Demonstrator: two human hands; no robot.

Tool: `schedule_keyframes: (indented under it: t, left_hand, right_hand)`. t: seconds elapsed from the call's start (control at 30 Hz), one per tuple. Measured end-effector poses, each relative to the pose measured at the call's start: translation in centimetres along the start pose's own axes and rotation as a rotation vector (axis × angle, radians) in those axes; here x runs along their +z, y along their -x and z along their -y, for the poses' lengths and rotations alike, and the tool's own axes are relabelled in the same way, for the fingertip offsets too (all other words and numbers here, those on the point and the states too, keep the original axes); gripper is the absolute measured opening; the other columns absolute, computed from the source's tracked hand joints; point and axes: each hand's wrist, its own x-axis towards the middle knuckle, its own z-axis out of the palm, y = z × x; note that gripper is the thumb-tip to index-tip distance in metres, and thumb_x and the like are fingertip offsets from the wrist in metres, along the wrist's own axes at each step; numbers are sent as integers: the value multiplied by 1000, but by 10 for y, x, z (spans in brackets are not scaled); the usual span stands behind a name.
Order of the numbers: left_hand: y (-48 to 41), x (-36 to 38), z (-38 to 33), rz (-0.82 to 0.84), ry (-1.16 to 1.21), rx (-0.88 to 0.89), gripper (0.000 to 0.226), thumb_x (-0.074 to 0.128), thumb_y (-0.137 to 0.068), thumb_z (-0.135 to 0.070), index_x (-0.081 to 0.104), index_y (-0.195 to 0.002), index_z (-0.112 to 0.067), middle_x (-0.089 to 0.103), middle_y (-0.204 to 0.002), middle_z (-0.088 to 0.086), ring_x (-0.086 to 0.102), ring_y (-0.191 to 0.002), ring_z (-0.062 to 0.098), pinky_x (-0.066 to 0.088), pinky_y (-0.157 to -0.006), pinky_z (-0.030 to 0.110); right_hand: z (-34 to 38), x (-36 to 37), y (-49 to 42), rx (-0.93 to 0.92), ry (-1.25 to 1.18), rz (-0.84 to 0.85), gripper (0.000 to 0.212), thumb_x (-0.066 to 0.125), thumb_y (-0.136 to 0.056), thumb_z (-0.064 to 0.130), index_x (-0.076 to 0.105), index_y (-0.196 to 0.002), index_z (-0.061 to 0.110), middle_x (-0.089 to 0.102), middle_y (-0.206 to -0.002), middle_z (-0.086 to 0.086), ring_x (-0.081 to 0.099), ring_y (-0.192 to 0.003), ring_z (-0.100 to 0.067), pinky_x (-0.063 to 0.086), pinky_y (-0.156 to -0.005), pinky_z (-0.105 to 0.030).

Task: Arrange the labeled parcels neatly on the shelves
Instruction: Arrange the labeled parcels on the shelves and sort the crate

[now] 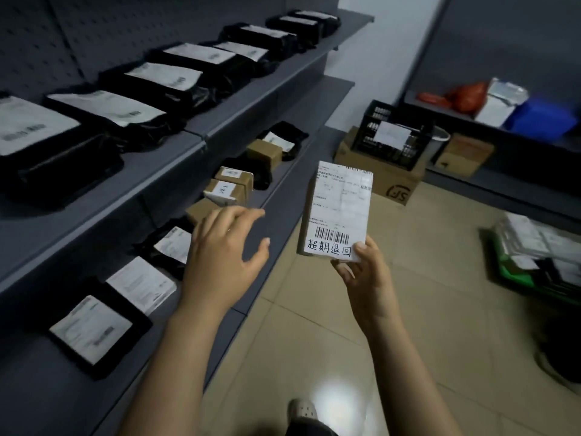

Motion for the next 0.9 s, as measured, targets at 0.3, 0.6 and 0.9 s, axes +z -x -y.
schedule_keyframes:
  t: [0.3, 0.6, 0.9]
  left_hand:
    - [-88, 128, -31, 219, 143, 63, 39, 69, -83, -25, 61, -121, -20, 57, -114, -3, 48, -111, 18, 45, -94, 44]
    - [-246, 260, -84, 217, 138, 142, 38, 64, -83, -30, 61, -119, -21, 57, -113, -5, 48, -111, 17, 39, -97, 38]
    - [-389, 390, -66, 223, 141, 209, 36, 56, -81, -35, 62, -114, -20, 58, -108, -4, 50, -105, 18, 40, -95, 39]
  right_hand:
    - [10, -86, -103, -10, -3, -164, 76, 67, -64, 44, 55, -133, 15, 66, -124, -10, 62, -111, -18, 42, -105, -42]
    - [82, -171, -274, -81, -4, -244, 75, 68, -62, 44, 57, -131, 20, 70, -119, -4, 65, -108, -14, 46, -96, -33]
    - [102, -218, -447, -69, -22, -364, 77, 69, -58, 45, 58, -130, 20, 70, -118, -2, 66, -103, -10, 45, -90, -31]
